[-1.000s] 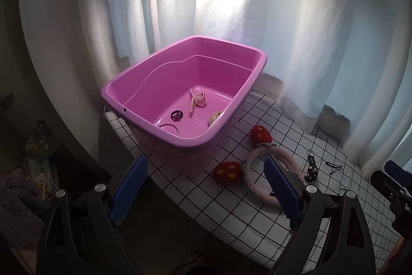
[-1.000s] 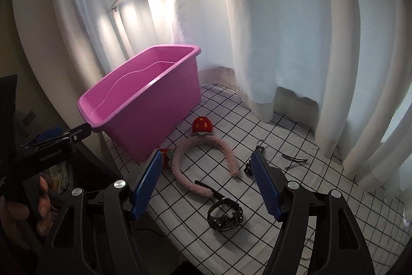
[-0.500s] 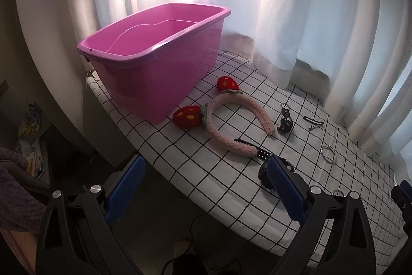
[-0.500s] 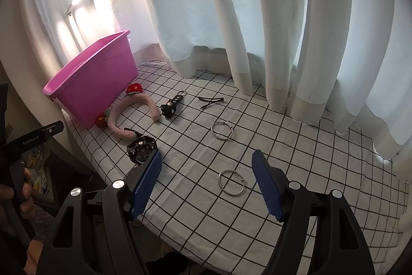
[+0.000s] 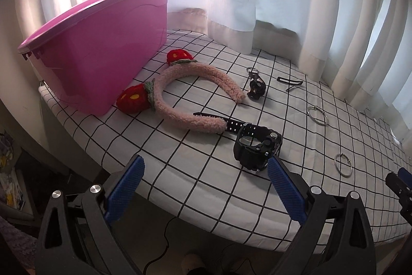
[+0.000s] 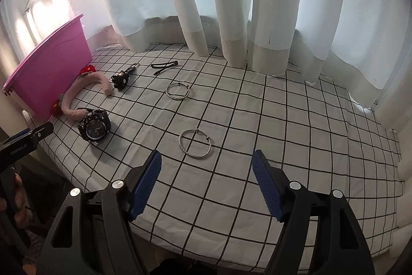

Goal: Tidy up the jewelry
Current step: 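Move the left tool to the black wristwatch while the right tool approaches a silver bangle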

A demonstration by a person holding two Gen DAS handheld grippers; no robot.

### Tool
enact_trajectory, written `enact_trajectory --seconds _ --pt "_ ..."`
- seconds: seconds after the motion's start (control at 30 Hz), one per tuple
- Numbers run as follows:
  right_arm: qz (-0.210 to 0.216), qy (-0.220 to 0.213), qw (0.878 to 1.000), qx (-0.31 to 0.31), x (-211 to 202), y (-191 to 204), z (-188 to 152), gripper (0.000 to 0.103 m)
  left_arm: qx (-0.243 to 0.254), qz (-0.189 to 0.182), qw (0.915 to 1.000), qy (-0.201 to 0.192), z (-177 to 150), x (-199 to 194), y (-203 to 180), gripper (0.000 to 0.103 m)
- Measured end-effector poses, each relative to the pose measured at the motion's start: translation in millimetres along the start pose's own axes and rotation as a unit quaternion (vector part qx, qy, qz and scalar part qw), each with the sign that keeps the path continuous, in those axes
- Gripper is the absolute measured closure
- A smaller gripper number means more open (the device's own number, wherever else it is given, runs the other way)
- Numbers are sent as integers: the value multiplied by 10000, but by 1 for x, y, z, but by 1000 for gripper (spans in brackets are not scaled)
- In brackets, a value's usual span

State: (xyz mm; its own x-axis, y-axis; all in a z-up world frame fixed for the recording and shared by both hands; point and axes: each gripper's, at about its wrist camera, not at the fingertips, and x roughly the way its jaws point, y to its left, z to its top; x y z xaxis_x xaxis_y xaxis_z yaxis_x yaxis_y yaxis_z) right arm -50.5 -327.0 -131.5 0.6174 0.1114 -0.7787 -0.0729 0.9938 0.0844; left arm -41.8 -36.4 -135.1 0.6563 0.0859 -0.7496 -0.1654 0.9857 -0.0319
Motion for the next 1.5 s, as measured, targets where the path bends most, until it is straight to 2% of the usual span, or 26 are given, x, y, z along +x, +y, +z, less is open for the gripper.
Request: enact_trajectory --seconds 0.2,0.43,0.63,1.0,1.27,1.5 --pt "121 31 9999 51 30 -8 -17 33 7 72 10000 -55 -16 21 -14 8" --pt "286 -201 9994 67 57 -11 -23 33 251 108 9981 -552 -31 32 -37 8" --pt "278 -191 9993 -142 75 -5 -21 33 455 26 9968 -664 -33 43 -54 8" --pt "333 4 9990 -282 94 -1 -10 33 401 59 9977 -535 -32 58 -60 8" --pt "74 76 9991 -417 105 5 -4 33 413 100 9981 -451 -27 70 -62 8" --pt "12 61 9985 -536 108 10 -2 33 487 122 9977 -449 -23 77 -68 8"
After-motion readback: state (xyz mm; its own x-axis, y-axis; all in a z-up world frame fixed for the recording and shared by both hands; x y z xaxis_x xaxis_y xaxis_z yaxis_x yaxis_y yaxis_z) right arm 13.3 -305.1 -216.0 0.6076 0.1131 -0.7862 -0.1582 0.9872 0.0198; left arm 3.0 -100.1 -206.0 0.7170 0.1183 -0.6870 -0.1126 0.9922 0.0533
